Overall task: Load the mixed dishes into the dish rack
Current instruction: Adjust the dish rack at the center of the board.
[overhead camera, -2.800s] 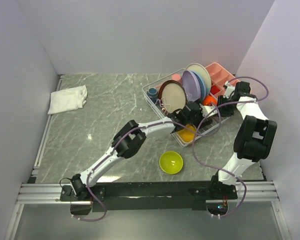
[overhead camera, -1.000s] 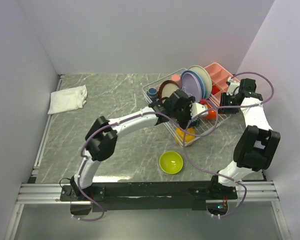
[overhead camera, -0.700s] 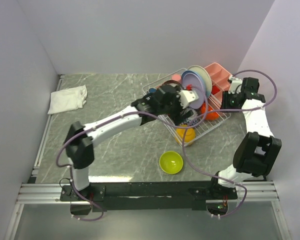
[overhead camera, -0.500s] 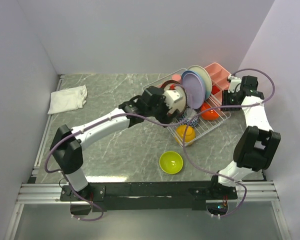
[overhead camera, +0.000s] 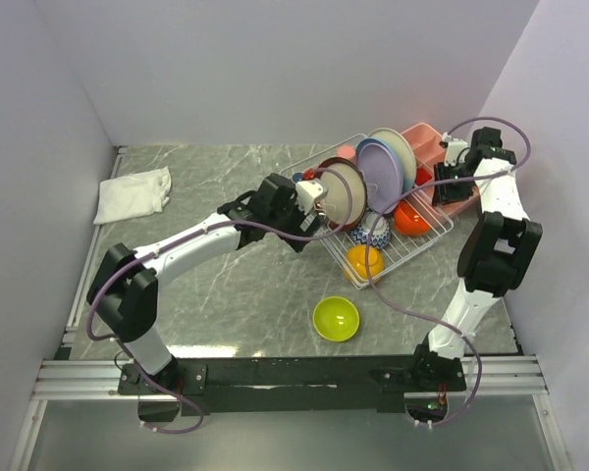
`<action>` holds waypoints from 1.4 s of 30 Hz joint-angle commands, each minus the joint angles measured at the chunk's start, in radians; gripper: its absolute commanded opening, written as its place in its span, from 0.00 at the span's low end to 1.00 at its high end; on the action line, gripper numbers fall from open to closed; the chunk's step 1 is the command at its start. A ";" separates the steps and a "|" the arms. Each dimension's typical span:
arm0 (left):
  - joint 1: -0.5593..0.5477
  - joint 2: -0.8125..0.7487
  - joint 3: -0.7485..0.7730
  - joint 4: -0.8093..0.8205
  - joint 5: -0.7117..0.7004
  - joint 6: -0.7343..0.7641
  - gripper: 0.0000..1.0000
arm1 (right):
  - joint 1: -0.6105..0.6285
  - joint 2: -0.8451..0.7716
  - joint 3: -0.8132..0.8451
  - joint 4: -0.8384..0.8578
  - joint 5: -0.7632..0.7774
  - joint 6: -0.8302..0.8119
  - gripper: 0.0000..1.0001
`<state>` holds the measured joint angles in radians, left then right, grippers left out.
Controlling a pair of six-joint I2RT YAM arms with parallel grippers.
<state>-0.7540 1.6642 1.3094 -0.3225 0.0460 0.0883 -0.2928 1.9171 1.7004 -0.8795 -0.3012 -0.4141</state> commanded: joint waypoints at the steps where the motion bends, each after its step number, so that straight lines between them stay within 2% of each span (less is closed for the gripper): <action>1: 0.024 -0.017 0.042 0.014 0.005 -0.009 0.96 | 0.010 0.053 0.018 -0.050 -0.007 -0.078 0.39; 7: 0.044 -0.021 0.036 0.022 0.003 -0.018 0.96 | 0.034 -0.013 -0.106 -0.065 -0.010 -0.098 0.36; 12: 0.050 -0.046 0.021 0.031 -0.001 -0.012 0.96 | 0.075 -0.084 -0.180 -0.038 0.016 -0.078 0.05; 14: 0.051 -0.064 0.008 0.037 -0.012 -0.013 0.96 | 0.109 -0.149 -0.217 -0.032 0.043 -0.094 0.00; 22: 0.073 -0.194 -0.090 0.027 -0.043 -0.024 0.96 | 0.418 -0.357 -0.395 -0.032 0.100 -0.060 0.00; 27: 0.139 -0.264 -0.136 -0.026 0.006 -0.024 0.97 | 0.483 -0.403 -0.481 -0.041 0.079 -0.080 0.00; 32: 0.147 -0.331 -0.188 -0.082 0.058 0.025 0.98 | 0.595 -0.418 -0.507 -0.044 0.056 -0.078 0.00; 35: 0.145 -0.362 -0.220 -0.093 0.098 0.100 0.99 | 0.639 -0.397 -0.493 -0.039 0.063 -0.072 0.01; 37: 0.142 -0.383 -0.246 -0.093 0.129 0.204 0.99 | 0.664 -0.373 -0.472 -0.042 0.042 -0.068 0.02; 39: 0.143 -0.391 -0.254 -0.084 0.137 0.273 0.99 | 0.684 -0.354 -0.452 -0.049 0.025 -0.061 0.05; 40: 0.143 -0.383 -0.240 -0.085 0.140 0.289 0.99 | 0.689 -0.349 -0.437 -0.049 0.042 -0.033 0.10; 41: 0.143 -0.371 -0.227 -0.089 0.140 0.298 0.99 | 0.687 -0.354 -0.430 -0.050 0.053 -0.014 0.22; 42: 0.143 -0.332 -0.207 -0.104 0.131 0.292 0.98 | 0.681 -0.365 -0.426 -0.059 0.069 -0.002 0.26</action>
<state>-0.6083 1.3048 1.0584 -0.4221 0.1390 0.2787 0.2623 1.5574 1.1957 -0.9451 -0.0116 -0.1860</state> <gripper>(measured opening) 0.988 0.201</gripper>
